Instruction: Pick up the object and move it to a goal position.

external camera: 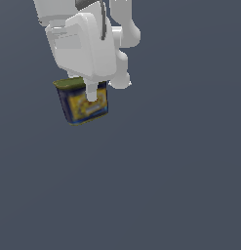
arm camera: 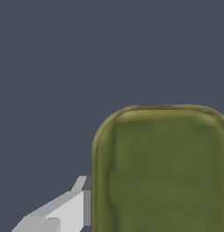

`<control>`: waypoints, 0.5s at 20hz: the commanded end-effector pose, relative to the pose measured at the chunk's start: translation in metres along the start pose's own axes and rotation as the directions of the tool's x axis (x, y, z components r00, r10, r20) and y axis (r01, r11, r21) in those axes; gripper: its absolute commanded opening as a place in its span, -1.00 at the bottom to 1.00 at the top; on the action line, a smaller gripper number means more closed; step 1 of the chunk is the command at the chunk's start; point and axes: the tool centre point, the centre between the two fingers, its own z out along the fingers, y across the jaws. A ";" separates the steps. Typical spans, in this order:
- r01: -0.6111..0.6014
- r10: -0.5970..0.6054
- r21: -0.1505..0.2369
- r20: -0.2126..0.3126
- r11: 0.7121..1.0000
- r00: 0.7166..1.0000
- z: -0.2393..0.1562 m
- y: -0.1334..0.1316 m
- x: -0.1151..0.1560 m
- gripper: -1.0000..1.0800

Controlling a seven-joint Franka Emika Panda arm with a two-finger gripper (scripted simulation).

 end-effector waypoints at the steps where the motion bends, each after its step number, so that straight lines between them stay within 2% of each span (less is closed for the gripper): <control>1: 0.008 -0.008 0.023 -0.013 1.000 1.000 -0.028 -0.004 0.009 -1.00; 5: 0.014 -0.013 0.043 -0.023 0.999 1.000 -0.054 -0.006 0.017 -1.00; 10: 0.017 -0.015 0.053 -0.027 0.998 1.000 -0.066 -0.008 0.021 -1.00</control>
